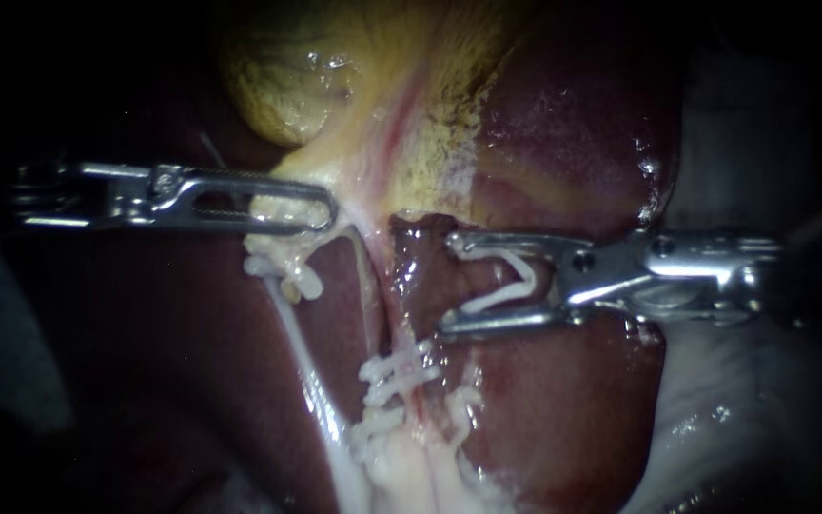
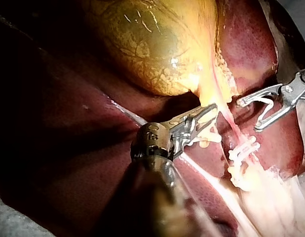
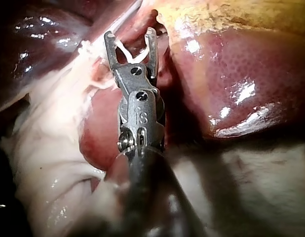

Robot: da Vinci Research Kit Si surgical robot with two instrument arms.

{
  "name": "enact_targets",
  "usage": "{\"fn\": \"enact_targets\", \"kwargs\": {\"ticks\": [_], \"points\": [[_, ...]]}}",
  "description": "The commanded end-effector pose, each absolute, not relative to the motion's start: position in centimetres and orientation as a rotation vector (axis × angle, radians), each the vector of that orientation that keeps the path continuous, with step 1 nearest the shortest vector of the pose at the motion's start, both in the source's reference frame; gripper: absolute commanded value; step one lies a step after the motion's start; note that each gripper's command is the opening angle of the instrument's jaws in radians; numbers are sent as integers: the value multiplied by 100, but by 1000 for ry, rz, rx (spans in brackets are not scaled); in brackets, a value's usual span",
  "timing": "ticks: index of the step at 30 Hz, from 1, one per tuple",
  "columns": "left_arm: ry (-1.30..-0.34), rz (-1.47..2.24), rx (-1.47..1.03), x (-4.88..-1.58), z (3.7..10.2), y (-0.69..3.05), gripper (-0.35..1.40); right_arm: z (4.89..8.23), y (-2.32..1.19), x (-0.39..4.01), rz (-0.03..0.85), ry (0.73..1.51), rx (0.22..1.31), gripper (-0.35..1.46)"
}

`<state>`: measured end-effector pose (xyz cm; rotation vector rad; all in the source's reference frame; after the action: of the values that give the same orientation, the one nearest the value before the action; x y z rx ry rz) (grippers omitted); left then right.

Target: Clipping third clip right tube

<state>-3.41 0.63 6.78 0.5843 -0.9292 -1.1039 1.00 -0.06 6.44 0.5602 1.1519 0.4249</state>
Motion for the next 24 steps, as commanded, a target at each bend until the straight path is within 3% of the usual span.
{"fn": "enact_targets", "kwargs": {"ticks": [1,21,24], "points": [[-928,-1103,586,-341,677,62,-35,648,-6,104,423,1146,566,49],[-934,-1097,597,-345,664,56,-35,685,-17,151,440,1134,635,48],[-934,-1097,597,-345,663,56,-35,687,-18,153,457,1165,674,48]]}}
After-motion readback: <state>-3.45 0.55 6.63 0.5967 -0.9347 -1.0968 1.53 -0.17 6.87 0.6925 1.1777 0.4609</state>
